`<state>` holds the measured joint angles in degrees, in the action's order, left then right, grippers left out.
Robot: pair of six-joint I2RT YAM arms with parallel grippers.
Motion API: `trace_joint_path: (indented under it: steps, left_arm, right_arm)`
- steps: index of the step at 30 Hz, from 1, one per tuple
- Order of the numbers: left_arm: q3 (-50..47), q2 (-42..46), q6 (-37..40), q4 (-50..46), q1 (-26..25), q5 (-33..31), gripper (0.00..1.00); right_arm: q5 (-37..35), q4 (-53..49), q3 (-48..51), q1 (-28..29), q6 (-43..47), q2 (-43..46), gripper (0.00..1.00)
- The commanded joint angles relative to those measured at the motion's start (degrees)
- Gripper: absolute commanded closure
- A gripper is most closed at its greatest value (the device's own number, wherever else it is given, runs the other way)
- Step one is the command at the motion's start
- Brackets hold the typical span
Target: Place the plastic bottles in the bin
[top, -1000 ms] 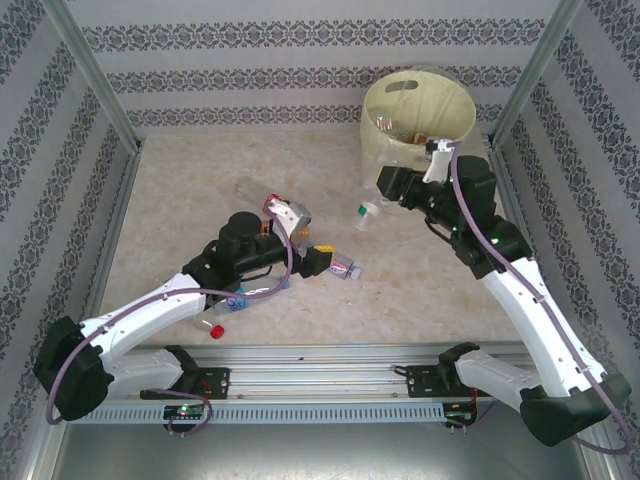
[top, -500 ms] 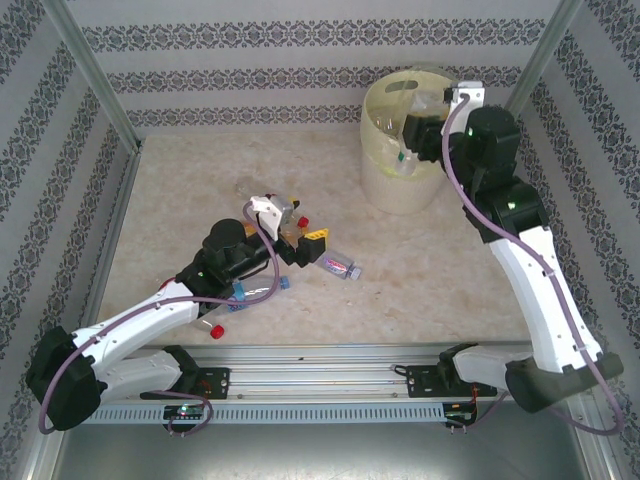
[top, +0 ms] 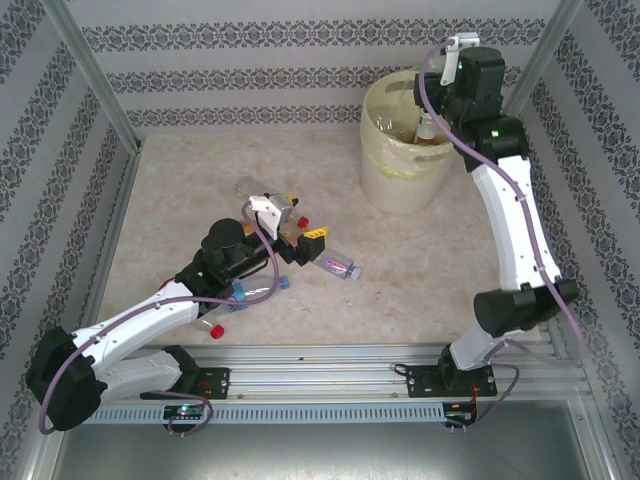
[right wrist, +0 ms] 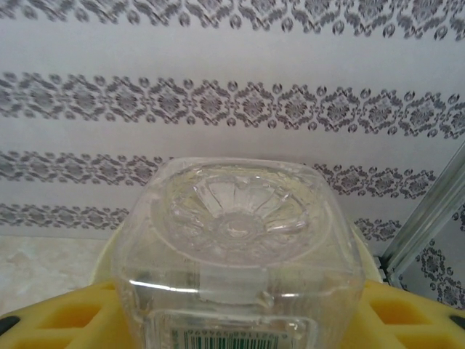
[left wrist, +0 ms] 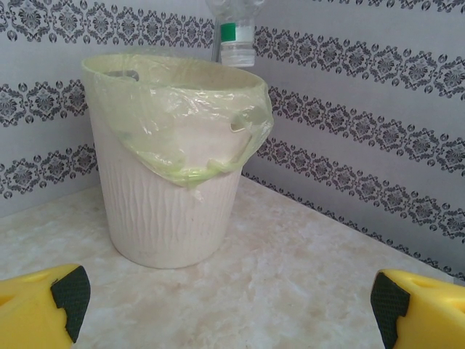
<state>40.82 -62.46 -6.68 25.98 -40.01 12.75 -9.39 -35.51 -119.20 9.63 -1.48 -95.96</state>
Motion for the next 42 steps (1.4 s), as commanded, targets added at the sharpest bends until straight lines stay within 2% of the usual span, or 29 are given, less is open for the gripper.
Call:
trace_joint_path:
  steps: [1, 7, 14, 23, 28, 34, 38, 42]
  left_arm:
    - [0.27, -0.15, 1.64, 0.46, 0.46, -0.71, 0.0]
    - [0.48, -0.37, 2.62, -0.39, 0.46, -1.49, 0.0]
    - [0.84, -0.86, 2.72, -0.93, 0.46, -1.16, 0.0]
    - [1.62, -1.34, 3.13, -2.85, 0.46, -1.15, 0.0]
    - [1.64, -1.43, 3.16, -3.04, 0.46, -1.3, 0.0]
    - [2.1, -1.7, 3.63, -4.0, 0.46, -1.07, 0.0]
    - [2.27, -2.07, 5.5, -5.18, 0.47, -1.32, 0.0]
    - [2.84, -2.32, 6.82, -6.83, 0.46, -1.27, 0.0]
  right_arm:
    - [2.28, -4.32, -5.15, -1.72, 0.64, -4.88, 0.41]
    - [3.89, -9.89, -12.35, -4.13, -0.43, -13.29, 0.4]
    - [5.99, -13.59, -13.53, -6.27, -2.83, -17.97, 0.36]
    - [8.28, -13.12, -12.72, -6.6, -5.1, -17.7, 0.19]
    - [10.18, -12.62, -11.95, -6.64, -6.34, -14.84, 0.17]
    - [15.68, -6.67, -0.96, -6.64, -9.16, -5.46, 0.16]
    - [21.01, 0.55, 12.29, -6.5, -11.91, 4.16, 0.14]
    - [22.39, 5.93, 25.91, -5.14, -13.36, 14.3, 0.13]
